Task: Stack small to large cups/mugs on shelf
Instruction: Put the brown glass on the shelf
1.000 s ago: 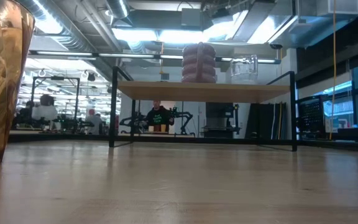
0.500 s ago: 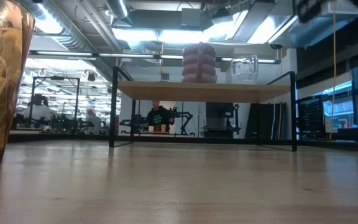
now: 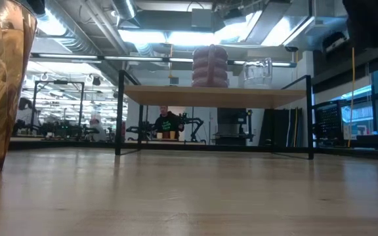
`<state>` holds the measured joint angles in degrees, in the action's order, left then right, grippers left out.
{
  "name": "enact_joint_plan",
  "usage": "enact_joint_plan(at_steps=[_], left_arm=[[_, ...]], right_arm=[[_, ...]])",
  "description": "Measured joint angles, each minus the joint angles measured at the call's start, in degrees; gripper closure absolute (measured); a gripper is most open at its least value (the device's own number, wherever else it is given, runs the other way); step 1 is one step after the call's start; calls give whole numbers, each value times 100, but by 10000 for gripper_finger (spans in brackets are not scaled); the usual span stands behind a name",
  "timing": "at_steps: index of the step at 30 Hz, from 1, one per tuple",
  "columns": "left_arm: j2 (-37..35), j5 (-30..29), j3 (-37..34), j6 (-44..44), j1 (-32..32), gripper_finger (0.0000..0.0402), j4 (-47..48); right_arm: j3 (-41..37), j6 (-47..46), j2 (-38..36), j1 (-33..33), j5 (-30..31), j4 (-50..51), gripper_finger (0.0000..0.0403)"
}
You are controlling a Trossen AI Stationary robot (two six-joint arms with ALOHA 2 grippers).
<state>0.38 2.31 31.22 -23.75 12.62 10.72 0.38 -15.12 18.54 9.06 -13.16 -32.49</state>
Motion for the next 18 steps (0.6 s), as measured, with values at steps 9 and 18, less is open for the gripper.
enact_joint_plan(at_steps=[9, 18], left_arm=[[0, 201, 2, -649, 0, 401, -98], [0, 120, 11, -699, 0, 401, 599]], right_arm=[[4, 688, -33, 2, -648, 1189, 379], [4, 486, -33, 2, -647, 1828, 379]])
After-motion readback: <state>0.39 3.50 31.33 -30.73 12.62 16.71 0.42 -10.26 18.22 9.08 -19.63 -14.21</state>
